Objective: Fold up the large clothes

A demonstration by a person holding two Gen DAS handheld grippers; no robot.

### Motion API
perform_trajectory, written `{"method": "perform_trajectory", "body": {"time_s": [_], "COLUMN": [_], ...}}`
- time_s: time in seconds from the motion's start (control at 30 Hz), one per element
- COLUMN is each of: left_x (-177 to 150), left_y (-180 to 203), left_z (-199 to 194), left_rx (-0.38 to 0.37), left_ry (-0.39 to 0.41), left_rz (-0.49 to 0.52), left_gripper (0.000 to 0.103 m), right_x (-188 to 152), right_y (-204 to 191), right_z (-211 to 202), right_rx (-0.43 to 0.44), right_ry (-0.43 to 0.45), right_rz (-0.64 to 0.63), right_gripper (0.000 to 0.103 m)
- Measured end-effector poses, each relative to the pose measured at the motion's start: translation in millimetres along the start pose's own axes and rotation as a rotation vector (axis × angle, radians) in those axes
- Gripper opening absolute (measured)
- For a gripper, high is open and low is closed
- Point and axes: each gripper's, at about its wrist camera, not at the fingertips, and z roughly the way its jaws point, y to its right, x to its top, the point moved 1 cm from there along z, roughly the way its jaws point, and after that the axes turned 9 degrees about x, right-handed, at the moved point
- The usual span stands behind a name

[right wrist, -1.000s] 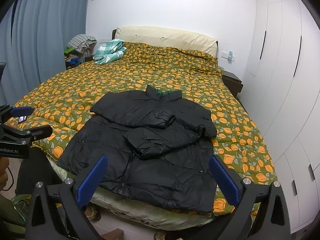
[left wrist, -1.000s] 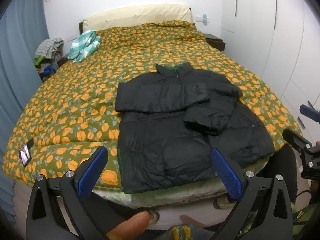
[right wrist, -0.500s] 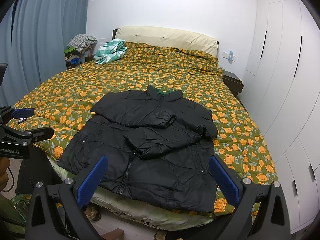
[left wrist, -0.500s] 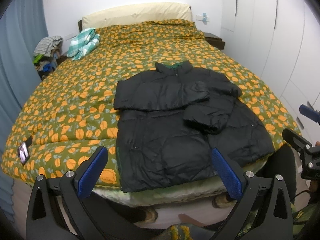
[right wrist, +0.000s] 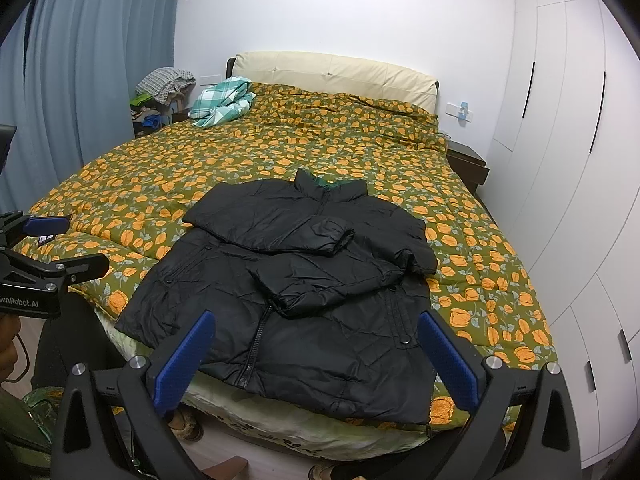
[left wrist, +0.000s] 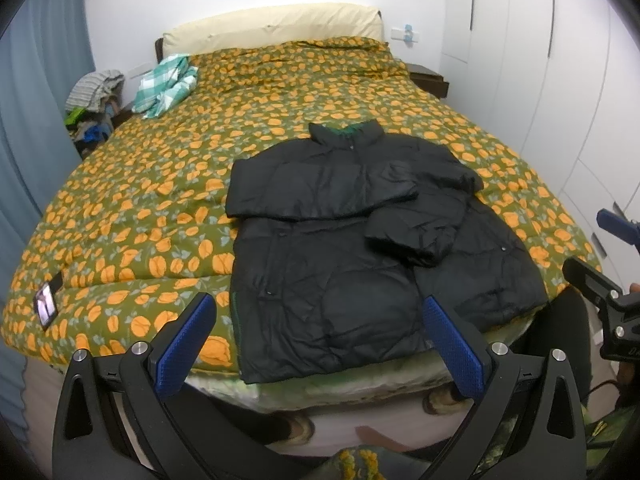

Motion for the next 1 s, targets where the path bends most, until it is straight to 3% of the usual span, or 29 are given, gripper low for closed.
{"method": "perform_trajectory", "body": {"time_s": [1.0], "left_x": [0.0], "left_y": [4.3], "left_z": [-0.7], "left_rx": [-0.007], "left_ry": [0.003], "left_rz": [0.017], "left_gripper": [0.103], "right_x": [-2.5], "right_y": [-3.8], "right_z": [2.9], "right_rx": [0.003], "right_ry": [-0.004], "right_rz": [-0.003], "right_gripper": [0.103]}}
